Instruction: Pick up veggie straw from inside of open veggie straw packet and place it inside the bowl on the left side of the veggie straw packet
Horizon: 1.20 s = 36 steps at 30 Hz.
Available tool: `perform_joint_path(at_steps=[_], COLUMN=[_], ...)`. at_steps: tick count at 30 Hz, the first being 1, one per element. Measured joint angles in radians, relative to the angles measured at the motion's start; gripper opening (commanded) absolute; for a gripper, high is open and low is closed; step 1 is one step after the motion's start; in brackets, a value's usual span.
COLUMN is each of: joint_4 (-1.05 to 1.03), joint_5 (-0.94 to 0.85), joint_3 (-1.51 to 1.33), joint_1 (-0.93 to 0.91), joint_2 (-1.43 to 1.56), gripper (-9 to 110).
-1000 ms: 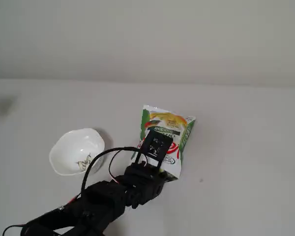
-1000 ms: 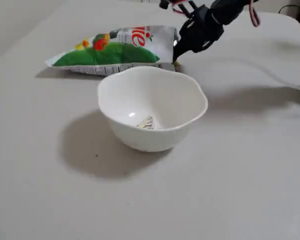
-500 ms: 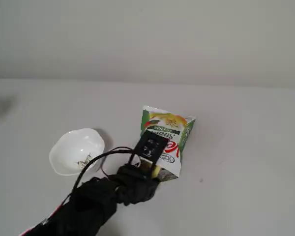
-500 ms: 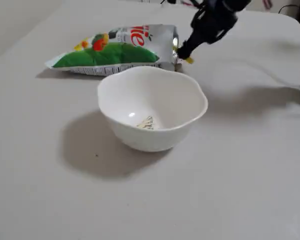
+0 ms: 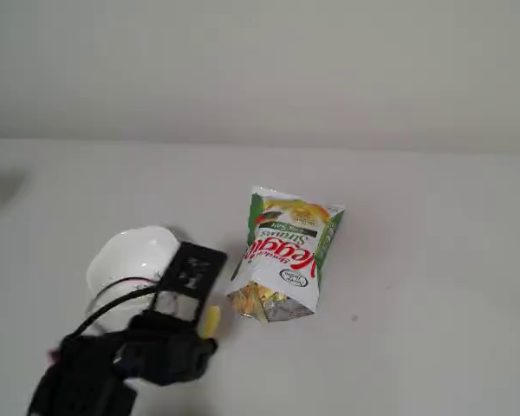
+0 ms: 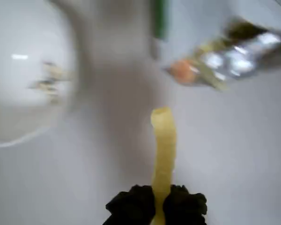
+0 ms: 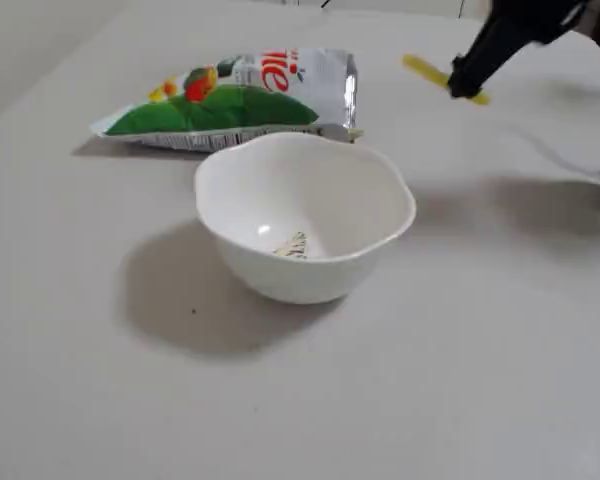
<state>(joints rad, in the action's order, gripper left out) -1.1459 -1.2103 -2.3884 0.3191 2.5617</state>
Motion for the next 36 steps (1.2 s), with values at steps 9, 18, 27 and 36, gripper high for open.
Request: perform_joint_path(at_steps=[9, 18, 27, 36], joint_4=[0.153, 0.279, 0.305, 0.097], joint_5=[0.181, 0.242, 0.253, 0.253], joint_3=[0.259, 0.541, 0.612, 0.615], joint_1=[0.210, 0.284, 0.290, 0.273], joint_2=[-0.330, -0.805, -0.976, -0.847], gripper=[0, 1, 17, 4])
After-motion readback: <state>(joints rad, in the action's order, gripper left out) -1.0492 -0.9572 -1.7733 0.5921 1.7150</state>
